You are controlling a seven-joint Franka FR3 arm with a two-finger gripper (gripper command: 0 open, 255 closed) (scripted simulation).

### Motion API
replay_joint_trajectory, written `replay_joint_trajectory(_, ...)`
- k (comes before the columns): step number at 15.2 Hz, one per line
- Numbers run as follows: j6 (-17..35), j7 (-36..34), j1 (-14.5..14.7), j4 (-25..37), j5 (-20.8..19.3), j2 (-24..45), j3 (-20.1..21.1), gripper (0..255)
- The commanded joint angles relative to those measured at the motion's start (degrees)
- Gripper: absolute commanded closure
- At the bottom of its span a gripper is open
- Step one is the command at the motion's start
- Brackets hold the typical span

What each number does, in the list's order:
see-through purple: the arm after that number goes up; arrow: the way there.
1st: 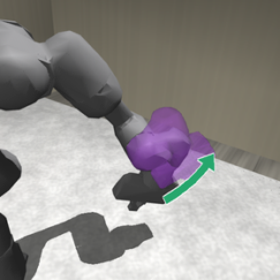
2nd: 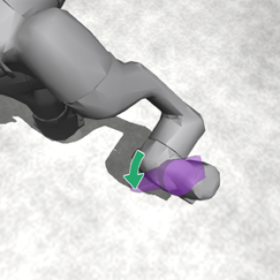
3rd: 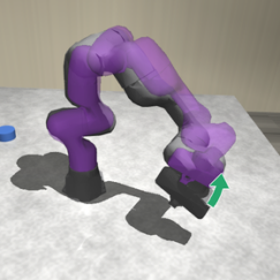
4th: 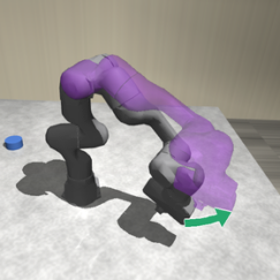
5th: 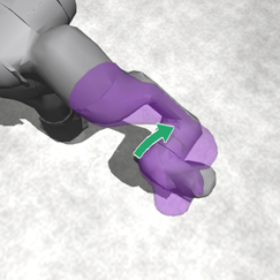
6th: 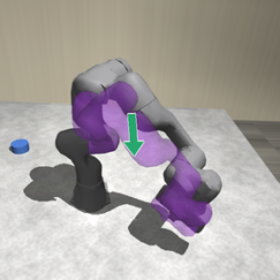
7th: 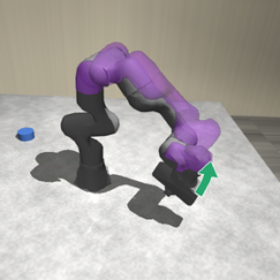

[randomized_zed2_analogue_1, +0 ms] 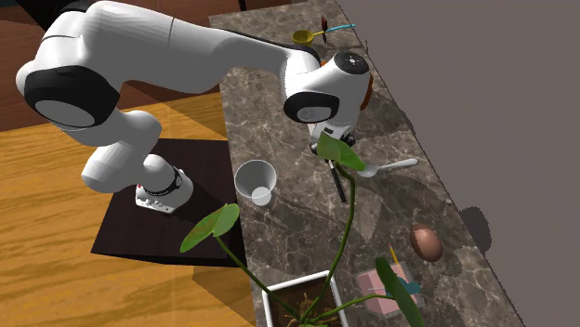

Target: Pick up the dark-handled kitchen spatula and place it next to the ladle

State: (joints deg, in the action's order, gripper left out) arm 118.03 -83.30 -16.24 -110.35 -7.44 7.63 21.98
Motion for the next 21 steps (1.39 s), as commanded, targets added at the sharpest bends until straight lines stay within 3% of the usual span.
replay_joint_trajectory(1,0.0,0.0,0.0,0.0,0.0,0.0,0.0,255)
replay_joint_trajectory(4,0.0,0.0,0.0,0.0,0.0,0.0,0.0,255)
replay_joint_trajectory(21,-12.39,1.7,-0.1,9.95,1.66,-2.73,0.23,255)
